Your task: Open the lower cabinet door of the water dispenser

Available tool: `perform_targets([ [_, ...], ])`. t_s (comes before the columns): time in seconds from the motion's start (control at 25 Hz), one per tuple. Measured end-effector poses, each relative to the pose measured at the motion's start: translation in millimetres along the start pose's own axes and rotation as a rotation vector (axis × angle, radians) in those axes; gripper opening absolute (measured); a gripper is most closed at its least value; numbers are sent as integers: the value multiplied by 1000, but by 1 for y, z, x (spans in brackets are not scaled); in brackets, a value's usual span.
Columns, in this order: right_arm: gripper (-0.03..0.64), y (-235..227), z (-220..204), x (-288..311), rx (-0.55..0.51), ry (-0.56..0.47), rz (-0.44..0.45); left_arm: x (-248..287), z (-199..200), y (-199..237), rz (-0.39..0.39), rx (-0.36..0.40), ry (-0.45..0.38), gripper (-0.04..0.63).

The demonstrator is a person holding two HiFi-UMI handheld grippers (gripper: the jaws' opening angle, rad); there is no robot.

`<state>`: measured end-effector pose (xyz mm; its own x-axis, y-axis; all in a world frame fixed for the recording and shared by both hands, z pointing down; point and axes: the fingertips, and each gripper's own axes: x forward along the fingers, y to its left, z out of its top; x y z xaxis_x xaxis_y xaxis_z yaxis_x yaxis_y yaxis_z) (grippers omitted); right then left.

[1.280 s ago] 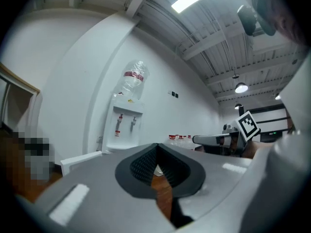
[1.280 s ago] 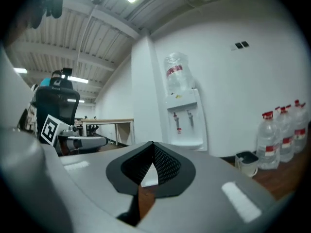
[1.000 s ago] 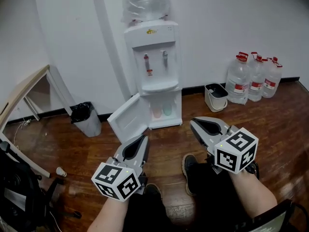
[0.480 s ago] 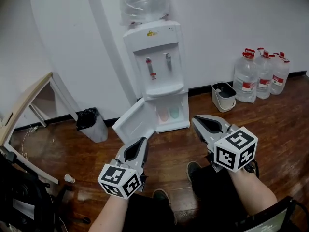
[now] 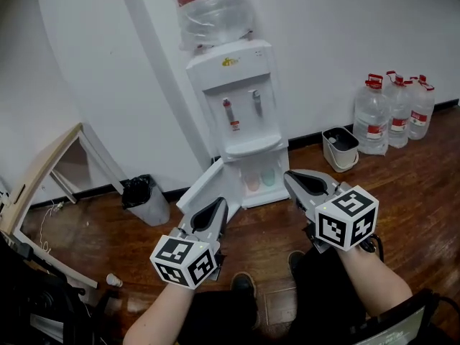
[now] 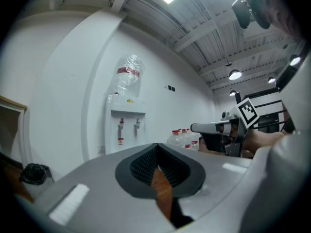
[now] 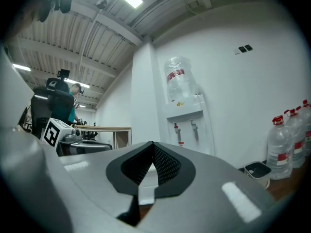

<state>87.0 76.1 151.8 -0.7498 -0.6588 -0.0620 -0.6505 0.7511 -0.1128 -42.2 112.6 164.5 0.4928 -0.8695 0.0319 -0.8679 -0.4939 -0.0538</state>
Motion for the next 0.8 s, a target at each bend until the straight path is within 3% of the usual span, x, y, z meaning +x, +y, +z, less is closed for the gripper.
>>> perform_targets([
  [0.16, 3, 3, -7, 20, 0, 11, 12, -2, 6, 17, 6, -44, -61, -12],
  [0.28, 3, 1, -17, 41, 7, 31, 20, 5, -9, 39, 18, -90, -55, -12],
  [0.56, 3, -12, -30, 81, -9, 50, -6, 26, -12, 55, -37, -16, -44, -6],
  [0.8, 3, -29, -39, 108, -10, 56, -37, 50, -18, 84, -43, -33, -48, -5],
])
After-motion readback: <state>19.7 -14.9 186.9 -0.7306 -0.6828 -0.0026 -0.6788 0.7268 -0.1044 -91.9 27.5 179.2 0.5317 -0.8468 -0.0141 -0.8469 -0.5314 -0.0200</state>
